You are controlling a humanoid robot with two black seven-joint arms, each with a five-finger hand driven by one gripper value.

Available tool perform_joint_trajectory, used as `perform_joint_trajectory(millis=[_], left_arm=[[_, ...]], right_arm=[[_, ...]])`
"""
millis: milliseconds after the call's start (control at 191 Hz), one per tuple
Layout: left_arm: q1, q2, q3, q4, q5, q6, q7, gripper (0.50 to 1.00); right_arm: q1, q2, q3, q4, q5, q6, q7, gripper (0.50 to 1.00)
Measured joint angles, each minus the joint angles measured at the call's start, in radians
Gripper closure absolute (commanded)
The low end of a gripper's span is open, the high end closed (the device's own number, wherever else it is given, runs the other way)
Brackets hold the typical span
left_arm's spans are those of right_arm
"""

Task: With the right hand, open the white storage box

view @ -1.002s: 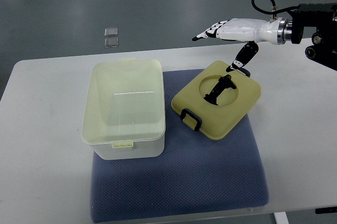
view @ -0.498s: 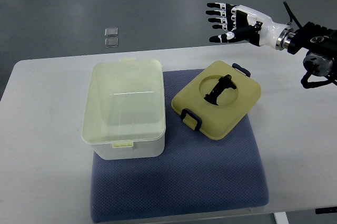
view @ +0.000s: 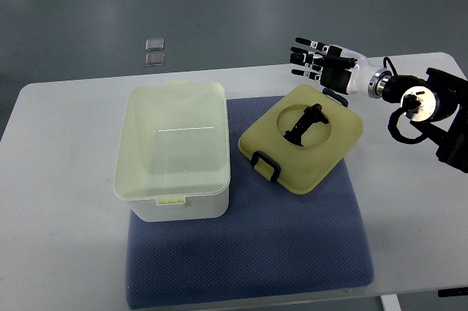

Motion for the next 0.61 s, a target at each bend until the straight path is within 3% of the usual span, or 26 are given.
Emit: perform_joint_trajectory(millis=[351,608], left_arm=[[0.000,0.000,0.000,0.000,0.000,0.000,0.000,0.500],[0.000,0.000,0.000,0.000,0.000,0.000,0.000,0.500]], right_arm=[[-0.056,0.046,0.083,0.000,0.049,0.004,0.006,0.568],[-0.076,0.043,0.106,0.001,0.044,0.076,0.007,0.568]])
